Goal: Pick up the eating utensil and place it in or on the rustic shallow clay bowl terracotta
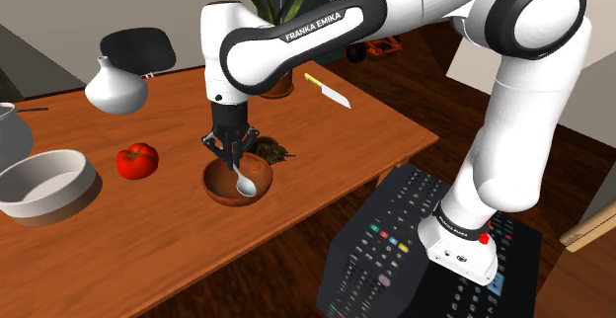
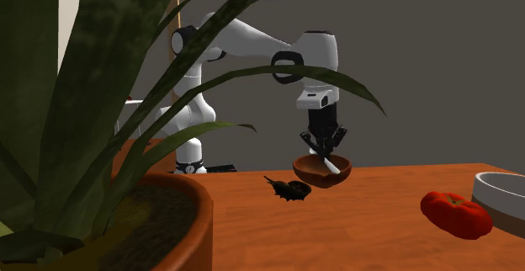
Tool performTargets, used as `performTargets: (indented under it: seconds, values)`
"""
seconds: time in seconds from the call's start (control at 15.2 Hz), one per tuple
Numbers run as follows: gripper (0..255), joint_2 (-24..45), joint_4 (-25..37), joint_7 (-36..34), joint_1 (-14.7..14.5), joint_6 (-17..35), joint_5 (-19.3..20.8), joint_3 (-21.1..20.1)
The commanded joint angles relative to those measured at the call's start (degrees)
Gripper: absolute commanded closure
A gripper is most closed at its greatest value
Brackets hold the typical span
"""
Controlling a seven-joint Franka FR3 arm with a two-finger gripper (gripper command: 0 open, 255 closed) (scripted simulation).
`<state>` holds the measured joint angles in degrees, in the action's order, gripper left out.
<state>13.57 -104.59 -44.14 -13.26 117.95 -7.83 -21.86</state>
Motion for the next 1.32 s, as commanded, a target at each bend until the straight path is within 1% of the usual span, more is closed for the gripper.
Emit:
performTargets:
  seconds: [0.0, 0.33, 0.4, 0.73, 0.99, 1.25]
  values:
    - [255, 0.1, 0.0, 0.0, 0.0, 0.2, 0.0, 0.0]
    - [255, 0.1, 0.0, 0.0, 0.0, 0.2, 0.0, 0.0]
    - [0, 0.1, 0.0, 0.0, 0.0, 0.2, 0.0, 0.0]
    - [0, 0.1, 0.0, 0.0, 0.0, 0.2, 0.0, 0.0]
    - [0, -1.9, 4.6, 0.3, 0.9, -6.6, -0.4, 0.2]
    - [0, -1.9, 4.6, 0.3, 0.9, -6.6, -0.4, 0.3]
